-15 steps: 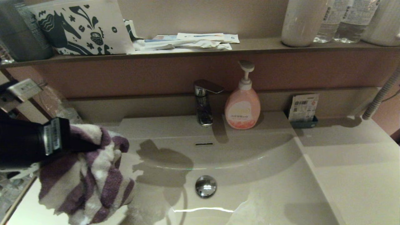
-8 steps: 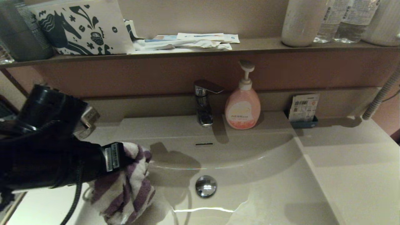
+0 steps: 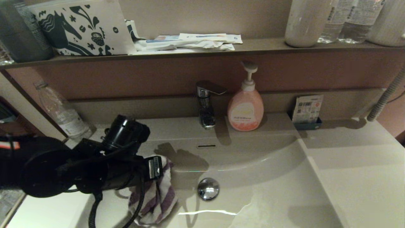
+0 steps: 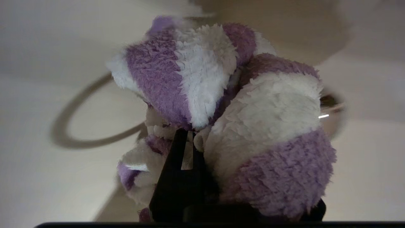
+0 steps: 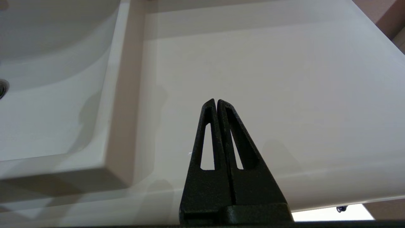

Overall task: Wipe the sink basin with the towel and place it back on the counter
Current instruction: Wipe the sink

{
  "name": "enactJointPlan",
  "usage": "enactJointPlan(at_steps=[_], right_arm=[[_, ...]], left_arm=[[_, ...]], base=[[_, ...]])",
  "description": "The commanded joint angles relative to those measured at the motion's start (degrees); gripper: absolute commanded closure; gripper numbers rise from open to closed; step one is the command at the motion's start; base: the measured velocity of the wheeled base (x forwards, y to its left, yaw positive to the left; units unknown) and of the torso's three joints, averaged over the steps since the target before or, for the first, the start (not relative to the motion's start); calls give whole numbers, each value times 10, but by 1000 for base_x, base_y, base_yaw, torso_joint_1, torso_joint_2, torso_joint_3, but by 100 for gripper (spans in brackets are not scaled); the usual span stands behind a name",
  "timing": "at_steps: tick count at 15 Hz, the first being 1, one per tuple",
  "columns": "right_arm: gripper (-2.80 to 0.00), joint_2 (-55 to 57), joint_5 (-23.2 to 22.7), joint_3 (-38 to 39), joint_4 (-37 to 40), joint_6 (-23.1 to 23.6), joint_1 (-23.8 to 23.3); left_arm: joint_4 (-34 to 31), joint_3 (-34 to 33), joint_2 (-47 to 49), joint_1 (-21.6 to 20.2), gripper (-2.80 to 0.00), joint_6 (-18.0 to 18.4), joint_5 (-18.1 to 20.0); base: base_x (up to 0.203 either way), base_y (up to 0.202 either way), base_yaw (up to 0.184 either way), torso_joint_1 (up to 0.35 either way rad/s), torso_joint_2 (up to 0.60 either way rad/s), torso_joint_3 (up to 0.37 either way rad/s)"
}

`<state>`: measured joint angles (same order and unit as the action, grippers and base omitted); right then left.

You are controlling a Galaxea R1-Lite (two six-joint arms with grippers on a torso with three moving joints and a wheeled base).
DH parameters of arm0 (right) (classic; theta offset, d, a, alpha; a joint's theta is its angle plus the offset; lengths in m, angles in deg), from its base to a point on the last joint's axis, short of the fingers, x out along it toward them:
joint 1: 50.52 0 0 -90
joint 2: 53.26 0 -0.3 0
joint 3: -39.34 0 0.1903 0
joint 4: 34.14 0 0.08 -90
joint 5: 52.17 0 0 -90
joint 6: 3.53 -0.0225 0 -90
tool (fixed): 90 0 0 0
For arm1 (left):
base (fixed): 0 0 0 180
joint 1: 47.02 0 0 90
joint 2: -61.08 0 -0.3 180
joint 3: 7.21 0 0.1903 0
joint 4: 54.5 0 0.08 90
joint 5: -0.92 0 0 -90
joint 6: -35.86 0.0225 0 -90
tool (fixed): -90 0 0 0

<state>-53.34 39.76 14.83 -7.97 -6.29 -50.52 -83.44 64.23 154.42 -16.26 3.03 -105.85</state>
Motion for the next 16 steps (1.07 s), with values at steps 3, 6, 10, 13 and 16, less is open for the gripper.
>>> enactJointPlan(at_steps=[3,6,10,13,16], right_arm=[[0,1,0,-1,0,-1,0],[0,1,0,0,0,0,0],[0,1,0,0,0,0,0],[0,1,0,0,0,0,0],[0,1,0,-1,0,0,0]], left_arm=[[154,-95,80,-1,0,31,-10],[270,-108,160,-1,0,75,-53],[332,-89,209,22,0,110,-91],[316,-68,208,62,0,83,-103],[252,-22,208,107,0,23,-104]], base=[[0,0,0,0,0,0],[0,0,0,0,0,0],[0,0,0,0,0,0],[0,0,0,0,0,0],[0,0,0,0,0,0]])
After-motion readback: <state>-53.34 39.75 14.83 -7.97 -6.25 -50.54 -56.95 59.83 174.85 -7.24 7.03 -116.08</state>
